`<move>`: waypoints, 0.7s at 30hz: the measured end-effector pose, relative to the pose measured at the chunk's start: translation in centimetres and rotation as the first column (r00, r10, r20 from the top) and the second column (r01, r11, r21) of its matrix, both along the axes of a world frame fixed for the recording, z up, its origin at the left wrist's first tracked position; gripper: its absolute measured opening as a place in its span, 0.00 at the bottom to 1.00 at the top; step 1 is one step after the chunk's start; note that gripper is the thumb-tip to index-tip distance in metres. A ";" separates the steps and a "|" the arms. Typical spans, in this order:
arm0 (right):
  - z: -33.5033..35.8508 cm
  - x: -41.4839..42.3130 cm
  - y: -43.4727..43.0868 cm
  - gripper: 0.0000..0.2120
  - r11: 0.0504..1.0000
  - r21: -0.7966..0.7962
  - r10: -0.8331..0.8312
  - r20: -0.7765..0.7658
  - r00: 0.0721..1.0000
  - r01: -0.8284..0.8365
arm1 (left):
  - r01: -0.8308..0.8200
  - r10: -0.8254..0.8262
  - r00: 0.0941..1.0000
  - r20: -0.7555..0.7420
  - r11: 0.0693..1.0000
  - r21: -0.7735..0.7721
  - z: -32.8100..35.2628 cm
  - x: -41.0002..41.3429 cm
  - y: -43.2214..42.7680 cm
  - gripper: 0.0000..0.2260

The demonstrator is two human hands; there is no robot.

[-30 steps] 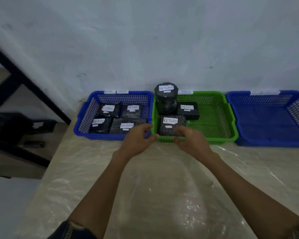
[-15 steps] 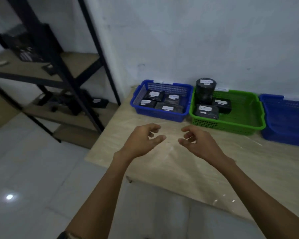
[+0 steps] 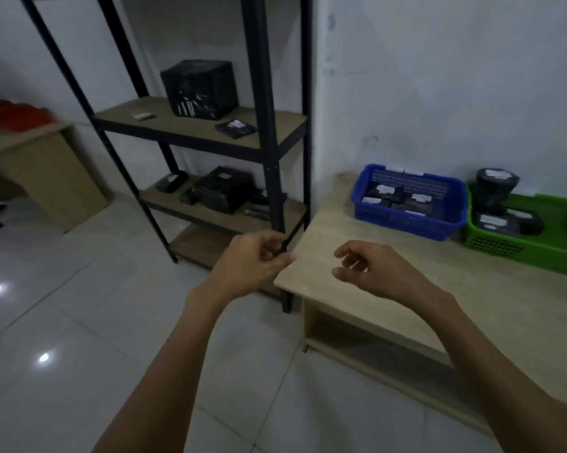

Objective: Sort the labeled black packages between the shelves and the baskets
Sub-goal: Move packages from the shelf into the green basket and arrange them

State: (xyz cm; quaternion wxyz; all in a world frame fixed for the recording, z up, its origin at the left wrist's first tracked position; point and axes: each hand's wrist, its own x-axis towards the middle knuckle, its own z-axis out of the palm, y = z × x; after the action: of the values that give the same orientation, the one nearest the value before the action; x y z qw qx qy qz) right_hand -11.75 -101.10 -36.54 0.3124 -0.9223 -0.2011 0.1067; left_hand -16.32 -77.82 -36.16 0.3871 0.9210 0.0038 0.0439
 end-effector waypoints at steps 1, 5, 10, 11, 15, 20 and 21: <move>0.3 -0.3 1.6 0.15 1.000 0.001 0.001 -0.007 1.000 -0.001 | -0.008 0.008 1.000 -0.004 1.000 0.005 0.3 -0.4 1.5 0.22; 1.3 0.6 7.3 0.15 0.999 -0.018 0.033 -0.004 0.999 -0.033 | -0.003 0.004 0.999 -0.033 1.000 0.020 1.2 -0.1 7.4 0.21; 1.0 5.8 14.3 0.16 0.997 -0.039 0.072 0.019 0.997 -0.072 | -0.034 0.035 0.999 -0.023 0.999 0.042 1.2 4.0 14.5 0.22; 0.9 7.2 15.8 0.16 0.996 -0.039 0.084 0.029 0.996 -0.083 | -0.036 0.037 0.999 -0.026 0.998 0.046 1.1 5.1 15.9 0.23; 1.3 12.2 21.9 0.17 0.992 -0.042 0.124 0.027 0.992 -0.123 | -0.041 0.047 0.997 -0.054 0.995 0.094 1.9 8.9 20.9 0.23; 2.7 18.5 29.3 0.16 0.991 -0.025 0.134 0.062 0.989 -0.132 | -0.072 0.070 0.997 0.023 0.995 0.066 3.3 14.5 28.1 0.21; 2.8 19.7 30.7 0.16 0.992 -0.032 0.125 0.064 0.990 -0.123 | -0.062 0.060 0.998 0.022 0.996 0.060 3.1 15.9 29.6 0.21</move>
State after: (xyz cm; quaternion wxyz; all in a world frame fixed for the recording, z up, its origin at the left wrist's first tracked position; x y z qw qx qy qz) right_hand 7.96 -70.37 -33.78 0.2853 -0.9153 -0.2669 0.0983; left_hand -0.45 -48.26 -33.04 0.3574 0.9313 0.0266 0.0652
